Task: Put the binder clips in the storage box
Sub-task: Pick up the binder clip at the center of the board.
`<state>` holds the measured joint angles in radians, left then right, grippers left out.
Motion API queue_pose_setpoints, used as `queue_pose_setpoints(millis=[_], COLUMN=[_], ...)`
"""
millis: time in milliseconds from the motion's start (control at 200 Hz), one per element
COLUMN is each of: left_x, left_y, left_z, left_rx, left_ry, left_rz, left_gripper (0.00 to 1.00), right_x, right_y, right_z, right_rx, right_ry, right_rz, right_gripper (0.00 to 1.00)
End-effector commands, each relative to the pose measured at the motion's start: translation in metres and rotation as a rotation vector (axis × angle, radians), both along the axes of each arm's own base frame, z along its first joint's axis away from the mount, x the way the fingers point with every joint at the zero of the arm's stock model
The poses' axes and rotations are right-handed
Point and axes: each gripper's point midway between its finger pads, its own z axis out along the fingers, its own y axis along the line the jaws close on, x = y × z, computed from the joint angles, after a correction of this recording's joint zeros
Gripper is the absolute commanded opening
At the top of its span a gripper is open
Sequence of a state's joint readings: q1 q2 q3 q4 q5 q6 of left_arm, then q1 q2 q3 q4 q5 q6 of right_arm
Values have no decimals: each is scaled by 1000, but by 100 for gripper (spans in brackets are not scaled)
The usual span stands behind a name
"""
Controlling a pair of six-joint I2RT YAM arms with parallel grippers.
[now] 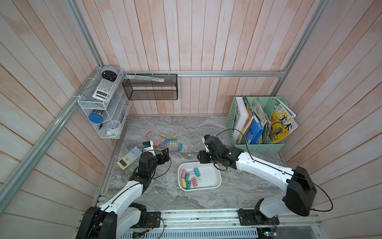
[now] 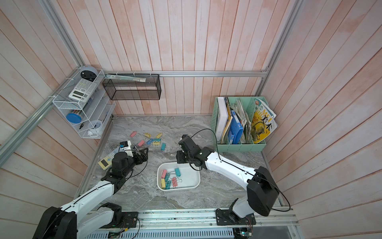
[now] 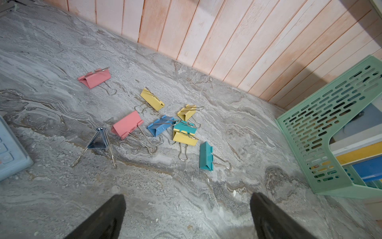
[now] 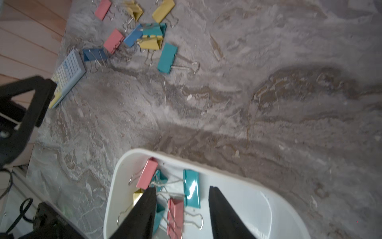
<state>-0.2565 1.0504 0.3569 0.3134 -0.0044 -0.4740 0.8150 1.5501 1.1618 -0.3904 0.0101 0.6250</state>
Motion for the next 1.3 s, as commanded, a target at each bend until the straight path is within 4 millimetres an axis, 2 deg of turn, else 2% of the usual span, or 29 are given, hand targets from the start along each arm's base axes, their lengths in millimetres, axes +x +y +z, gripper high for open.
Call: queue_pose_setpoints(millis=[0,100,265,360,465,670,845,1110,1210,1295], left_x=[3,4,3,2,2,1,0,0,0,0], left_y=[-4,-4,-4,-4,-5,-4,-4,-4,-4,-4], left_z=[15,16,18,20,21,23,23,25,24,24], left_rx=[4,10,13,8,5,4,5,4,4,4], left_ry=[-45,-45,-48,-52,-54,-61,-61,-66,-62,-64], left_rz=[-16,-16,-16,-18,-19,-19,-19,-19,-19,-19], left_gripper=[100,100,100,100,100,100,100,100,100,100], right_x=[40,61,80,90,97,102,107,108,105,103], right_y=[13,30,53,53,62,98,107,115,115,114], right_z=[-8,-22,-43,-51,-59,-79,-103,-120,-127,-129], right_rx=[-1,-23,-141,-259,-330,-343,-399,-386,-392,-395], right_ry=[-6,45,73,53,53,72,99,112,120,129], right_rz=[4,-4,-75,-190,-205,-129,-114,-108,-99,-98], right_gripper=[47,48,48,51,52,59,61,51,44,43])
